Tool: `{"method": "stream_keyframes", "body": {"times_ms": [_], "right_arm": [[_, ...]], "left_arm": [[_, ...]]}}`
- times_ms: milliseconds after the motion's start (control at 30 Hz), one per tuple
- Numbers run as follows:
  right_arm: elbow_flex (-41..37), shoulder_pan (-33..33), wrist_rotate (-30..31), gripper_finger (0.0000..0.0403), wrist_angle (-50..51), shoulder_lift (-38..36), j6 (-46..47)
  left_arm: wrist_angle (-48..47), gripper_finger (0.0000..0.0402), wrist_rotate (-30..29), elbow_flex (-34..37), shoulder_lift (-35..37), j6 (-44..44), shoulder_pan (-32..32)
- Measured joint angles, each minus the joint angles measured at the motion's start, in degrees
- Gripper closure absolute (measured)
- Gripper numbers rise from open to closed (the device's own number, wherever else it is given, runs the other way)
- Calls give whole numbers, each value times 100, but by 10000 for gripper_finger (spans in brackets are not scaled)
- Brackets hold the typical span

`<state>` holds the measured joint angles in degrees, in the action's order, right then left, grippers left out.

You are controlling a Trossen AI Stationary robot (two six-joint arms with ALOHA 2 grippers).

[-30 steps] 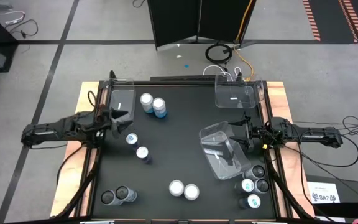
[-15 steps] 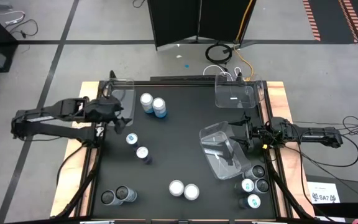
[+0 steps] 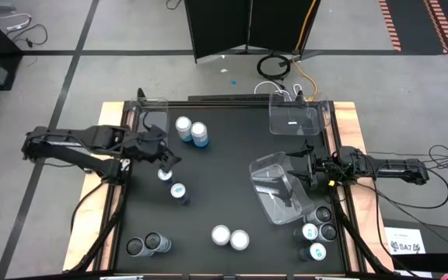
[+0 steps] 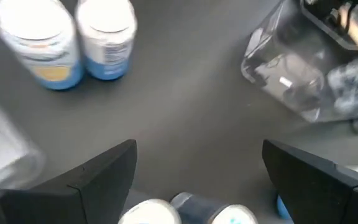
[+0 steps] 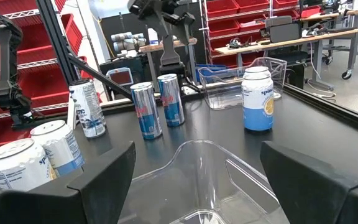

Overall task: Sort soda cans
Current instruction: Move the top left blue soda can to the bottom center

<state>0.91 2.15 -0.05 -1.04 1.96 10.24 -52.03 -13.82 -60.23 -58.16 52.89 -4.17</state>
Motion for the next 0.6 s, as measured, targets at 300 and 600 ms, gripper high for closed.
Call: {"method": "stream_keyframes", "body": {"times_ms": [300, 600], "right_arm": [[-2, 1, -1, 64, 0, 0, -1], [0, 2, -2, 64, 0, 0, 0]], "left_arm": [[1286, 45, 141, 0, -1236, 544, -317], [1571, 45, 170, -316, -1851, 1284, -948]]}}
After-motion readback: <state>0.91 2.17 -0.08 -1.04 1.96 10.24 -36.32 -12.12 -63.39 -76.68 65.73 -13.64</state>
